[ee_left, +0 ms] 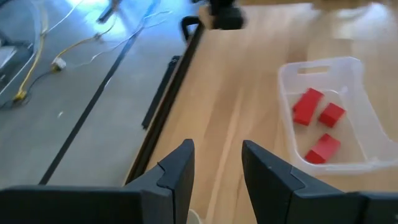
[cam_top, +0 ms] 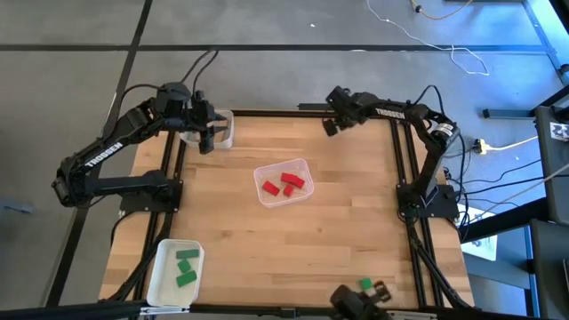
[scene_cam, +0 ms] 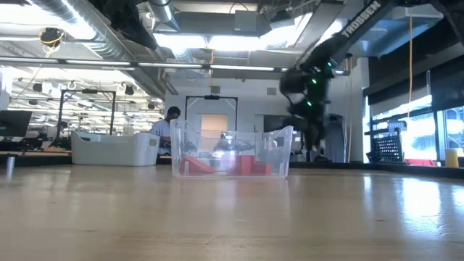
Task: Sort & place blocks by color
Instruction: Put the brown block into the gray bin
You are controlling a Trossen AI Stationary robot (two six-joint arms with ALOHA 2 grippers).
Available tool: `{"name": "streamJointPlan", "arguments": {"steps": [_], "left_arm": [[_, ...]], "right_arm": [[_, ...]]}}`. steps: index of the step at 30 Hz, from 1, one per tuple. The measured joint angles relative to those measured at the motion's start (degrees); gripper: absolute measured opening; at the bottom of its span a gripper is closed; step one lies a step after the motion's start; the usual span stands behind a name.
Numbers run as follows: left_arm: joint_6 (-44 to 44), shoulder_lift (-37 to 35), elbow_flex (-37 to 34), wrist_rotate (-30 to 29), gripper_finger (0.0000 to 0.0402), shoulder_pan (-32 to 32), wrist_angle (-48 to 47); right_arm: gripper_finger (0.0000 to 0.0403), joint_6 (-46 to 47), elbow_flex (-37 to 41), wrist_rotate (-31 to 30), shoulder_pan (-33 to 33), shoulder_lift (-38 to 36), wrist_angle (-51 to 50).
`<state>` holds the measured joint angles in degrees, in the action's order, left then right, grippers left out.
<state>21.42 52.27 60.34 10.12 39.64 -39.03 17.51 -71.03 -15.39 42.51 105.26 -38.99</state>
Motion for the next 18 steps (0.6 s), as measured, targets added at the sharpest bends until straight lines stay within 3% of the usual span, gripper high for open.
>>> {"name": "streamJointPlan", "arguments": {"steps": [4,14,18], "left_arm": [[-2.9,0.0,0.0,-3.1,0.0125,0.0,0.4],[-2.9,0.0,0.0,-3.7,0.0125,0.0,1.4],[-12.0,0.3,0.0,-7.7,0.0125,0.0,6.8]], "right_arm": [[0.0048,-11.1,-4.7,-0.1,-4.3,0.0,0.7],[0.0048,-36.1,-14.5,0.7,-15.4,-0.2,5.9],[0.0048,-43.3,-16.6,0.8,-19.0,-0.2,9.9]]}}
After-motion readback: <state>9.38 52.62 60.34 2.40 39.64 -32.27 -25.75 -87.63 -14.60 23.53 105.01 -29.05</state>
